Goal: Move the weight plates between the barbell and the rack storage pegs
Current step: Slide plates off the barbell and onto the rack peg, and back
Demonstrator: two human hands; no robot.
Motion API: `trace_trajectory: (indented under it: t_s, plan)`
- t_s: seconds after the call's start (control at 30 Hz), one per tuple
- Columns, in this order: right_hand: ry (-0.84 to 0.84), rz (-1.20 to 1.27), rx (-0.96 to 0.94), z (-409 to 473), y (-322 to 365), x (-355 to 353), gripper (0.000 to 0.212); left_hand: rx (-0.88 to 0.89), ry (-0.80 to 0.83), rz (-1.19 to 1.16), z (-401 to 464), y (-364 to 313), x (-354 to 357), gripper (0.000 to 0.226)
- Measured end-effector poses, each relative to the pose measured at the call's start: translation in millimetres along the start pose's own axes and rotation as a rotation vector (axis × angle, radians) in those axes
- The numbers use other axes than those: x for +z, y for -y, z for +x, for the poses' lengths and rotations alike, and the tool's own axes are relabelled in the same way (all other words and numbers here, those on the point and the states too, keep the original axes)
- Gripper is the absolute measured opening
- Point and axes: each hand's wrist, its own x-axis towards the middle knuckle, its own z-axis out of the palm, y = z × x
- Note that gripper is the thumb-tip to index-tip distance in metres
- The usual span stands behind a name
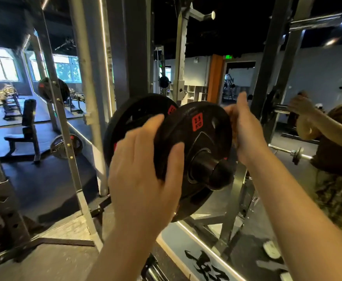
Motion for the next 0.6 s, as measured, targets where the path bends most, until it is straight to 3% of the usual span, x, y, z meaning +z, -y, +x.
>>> trace_trajectory:
  t_s: [0.13, 0.37, 0.47, 0.53, 0.6]
  plan:
    - [0.019, -0.010, -0.109, 8.5, -1.1, 19.4, 0.058, 0.023, 0.062, -0.063, -4.3, 9.2, 3.8, 0.043]
    - [-0.188, 0.360, 0.149, 4.1, -41.7, 22.4, 0.033, 0.164, 0.373, 0.066, 56.9, 2.9, -3.4, 0.045]
    - [-0.174, 0.380, 0.208, -3.7, -53.6, 20.6, 0.027, 0.076, 0.588, 0.079, 80.4, -3.3, -2.0, 0.039]
    - [-0.109, 0.337, 0.214, -10.3, -56.4, 16.3, 0.032, 0.077, 0.576, 0.122, 81.4, -2.8, 0.3, 0.039]
    - [-0.082, 0.205, 0.175, -14.2, -51.0, 9.6, 0.043, 0.165, 0.343, 0.134, 65.4, 0.5, 0.2, 0.039]
